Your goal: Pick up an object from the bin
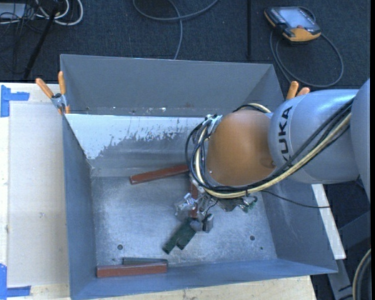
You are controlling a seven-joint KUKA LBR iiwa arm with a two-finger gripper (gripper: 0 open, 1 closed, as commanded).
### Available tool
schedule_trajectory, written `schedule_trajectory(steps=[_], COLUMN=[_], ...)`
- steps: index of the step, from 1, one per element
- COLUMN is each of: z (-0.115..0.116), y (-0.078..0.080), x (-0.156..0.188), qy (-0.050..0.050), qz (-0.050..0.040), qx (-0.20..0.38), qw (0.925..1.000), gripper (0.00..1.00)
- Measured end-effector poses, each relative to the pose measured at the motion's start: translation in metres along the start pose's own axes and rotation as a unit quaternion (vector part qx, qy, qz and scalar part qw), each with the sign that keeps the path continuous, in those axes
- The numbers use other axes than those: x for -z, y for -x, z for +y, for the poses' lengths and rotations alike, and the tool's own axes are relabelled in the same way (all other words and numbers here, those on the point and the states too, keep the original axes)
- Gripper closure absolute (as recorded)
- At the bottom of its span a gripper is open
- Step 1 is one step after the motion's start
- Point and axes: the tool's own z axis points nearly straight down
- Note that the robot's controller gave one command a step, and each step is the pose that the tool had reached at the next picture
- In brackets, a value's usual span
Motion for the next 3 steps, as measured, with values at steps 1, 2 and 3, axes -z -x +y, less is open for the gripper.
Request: schedule_trajectory(steps=[1, 2, 3], z=[0.0, 0.011, 0.014], y=[0.0, -0.04, -0.009], x=[0.0, -0.002, 0.193], qy=[0.0, -0.008, 0.0], qz=[-0.0001, -0.0144, -0.0002], qx=[-0.001, -0.007, -0.076], qw=[1.0, 0.9998, 0.9971], gripper=[1.0, 1.0, 1.0])
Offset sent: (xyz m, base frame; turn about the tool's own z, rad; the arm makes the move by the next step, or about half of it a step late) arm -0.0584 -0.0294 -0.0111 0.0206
